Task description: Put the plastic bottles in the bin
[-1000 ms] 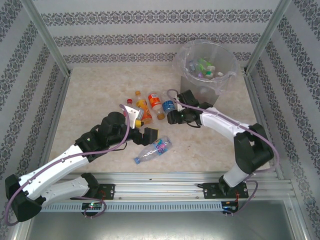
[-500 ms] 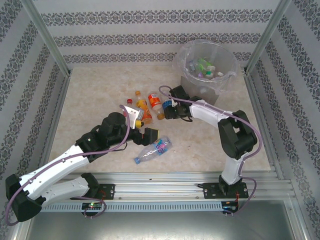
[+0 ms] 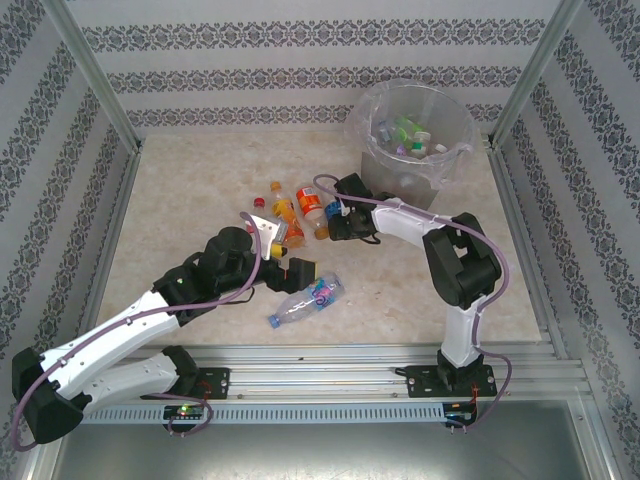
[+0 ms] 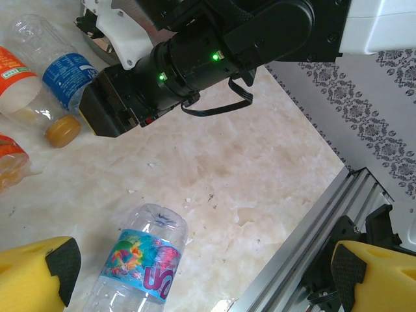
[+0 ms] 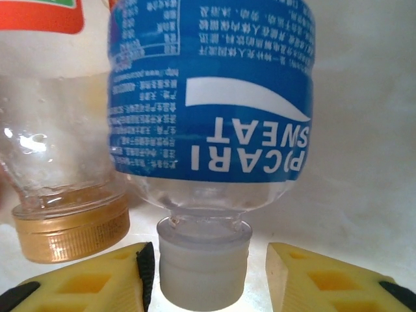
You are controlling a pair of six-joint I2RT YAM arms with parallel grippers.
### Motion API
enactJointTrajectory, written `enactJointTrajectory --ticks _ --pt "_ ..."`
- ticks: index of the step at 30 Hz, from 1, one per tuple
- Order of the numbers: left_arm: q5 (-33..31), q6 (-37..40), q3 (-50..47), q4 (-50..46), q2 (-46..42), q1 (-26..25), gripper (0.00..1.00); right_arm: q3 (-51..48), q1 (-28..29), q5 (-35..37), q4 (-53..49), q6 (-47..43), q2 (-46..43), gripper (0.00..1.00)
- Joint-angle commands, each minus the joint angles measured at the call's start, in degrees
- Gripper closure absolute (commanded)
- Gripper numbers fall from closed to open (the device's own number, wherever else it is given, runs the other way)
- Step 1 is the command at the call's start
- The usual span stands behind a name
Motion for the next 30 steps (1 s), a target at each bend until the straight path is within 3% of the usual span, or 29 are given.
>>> enactJointTrajectory --ticks 1,7,16,24,30 --pt "0.5 -1.0 -0.7 2.2 -1.3 -0.7 0.00 1.9 0.6 1.4 -0.4 0.4 1.3 0.51" --pt "0.4 -1.3 -1.2 2.0 -1.7 -0.7 0.00 2.5 0.5 1.6 -0.4 0.2 2.0 0.55" --pt "0.8 -4.0 -1.8 3.0 -1.3 -0.7 0.00 0.6 0.5 1.3 -0.7 -1.1 -0.8 0.71" --pt "0.7 -8.8 -1.9 5.1 0.4 -0.7 0.00 -5.5 0.6 1.5 -1.7 -1.7 -10.2 0.73" --pt "0.7 -16.2 -1.8 9.5 4.5 -0.1 0.00 -10.5 0.6 -2.2 -3.0 -0.8 -20.2 0.73"
